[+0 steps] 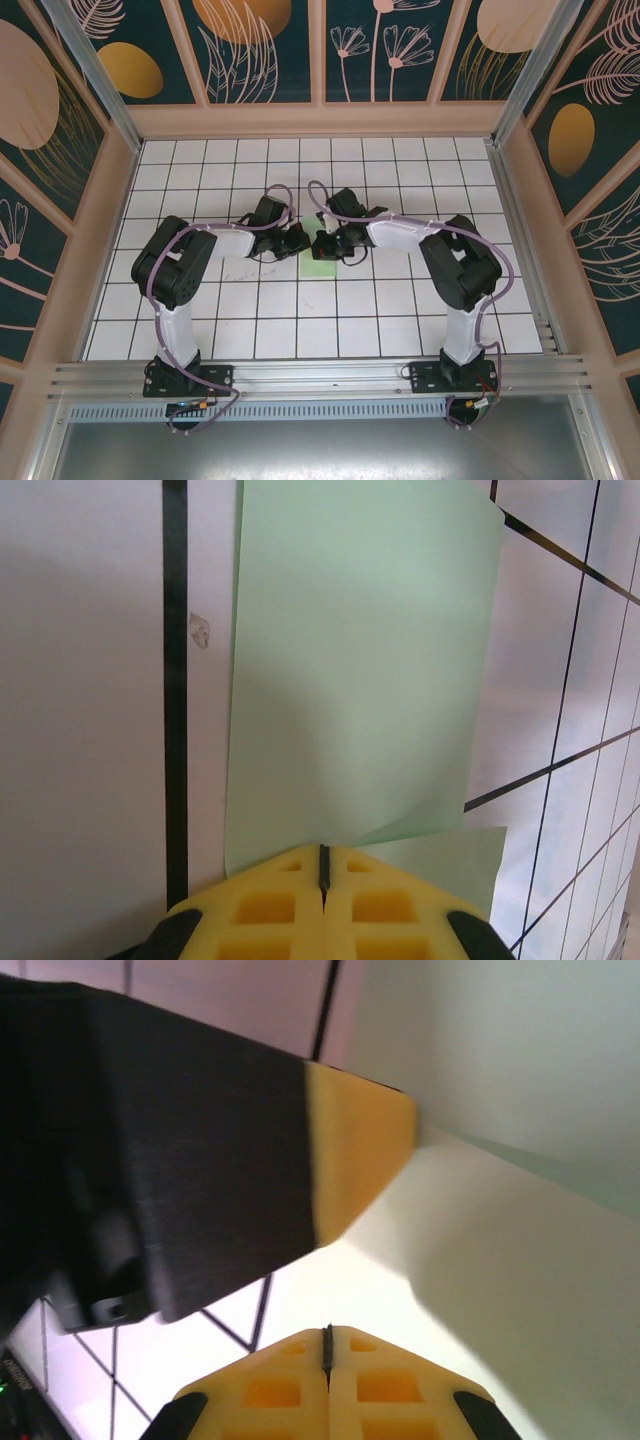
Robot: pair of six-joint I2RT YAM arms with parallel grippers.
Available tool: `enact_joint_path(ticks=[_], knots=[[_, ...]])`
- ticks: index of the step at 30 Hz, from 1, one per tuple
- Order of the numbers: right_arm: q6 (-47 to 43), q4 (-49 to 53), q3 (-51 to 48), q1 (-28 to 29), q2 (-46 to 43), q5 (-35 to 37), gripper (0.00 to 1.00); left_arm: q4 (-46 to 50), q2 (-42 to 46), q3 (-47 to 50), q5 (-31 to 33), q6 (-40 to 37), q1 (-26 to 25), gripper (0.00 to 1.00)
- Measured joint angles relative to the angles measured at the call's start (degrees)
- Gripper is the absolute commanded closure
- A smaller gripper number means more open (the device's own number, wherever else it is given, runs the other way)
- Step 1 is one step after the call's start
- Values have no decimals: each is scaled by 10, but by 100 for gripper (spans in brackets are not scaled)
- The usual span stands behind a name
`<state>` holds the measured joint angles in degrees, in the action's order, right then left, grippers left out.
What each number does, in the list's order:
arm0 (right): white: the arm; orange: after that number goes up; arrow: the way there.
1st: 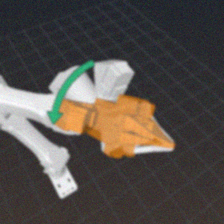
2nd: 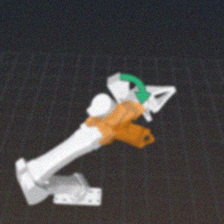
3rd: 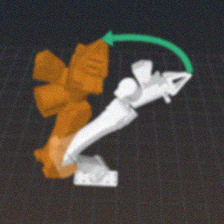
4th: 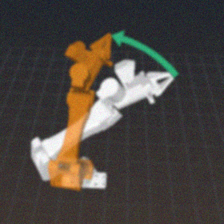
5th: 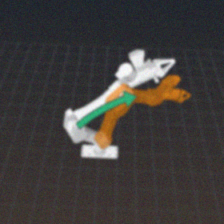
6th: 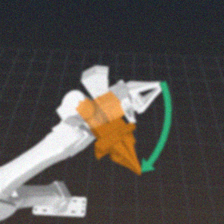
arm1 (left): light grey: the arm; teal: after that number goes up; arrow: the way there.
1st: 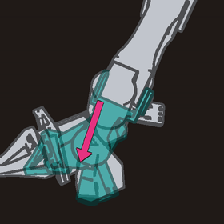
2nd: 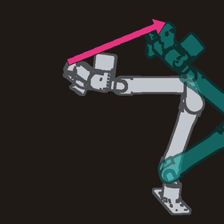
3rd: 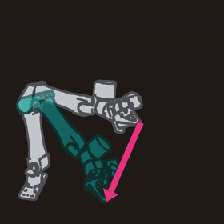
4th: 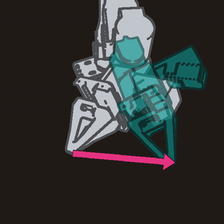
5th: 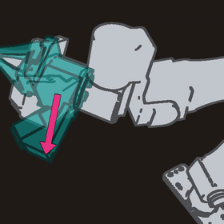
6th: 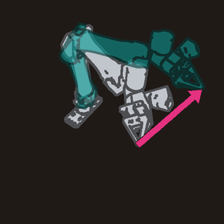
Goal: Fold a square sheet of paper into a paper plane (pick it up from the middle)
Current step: Fold the triangle a second time at the center of the table.
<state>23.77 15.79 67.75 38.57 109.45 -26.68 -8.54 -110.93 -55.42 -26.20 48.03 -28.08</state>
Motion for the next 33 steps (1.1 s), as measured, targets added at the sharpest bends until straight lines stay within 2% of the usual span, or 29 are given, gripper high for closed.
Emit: enact_joint_path(ticks=[20,33], knots=[[-22,22,3,-4,27,24,100,-4,0,3,4,0,0,100],[-35,-17,-90,-37,-27,-25,100,-5,0,3,7,0,-1,100]])
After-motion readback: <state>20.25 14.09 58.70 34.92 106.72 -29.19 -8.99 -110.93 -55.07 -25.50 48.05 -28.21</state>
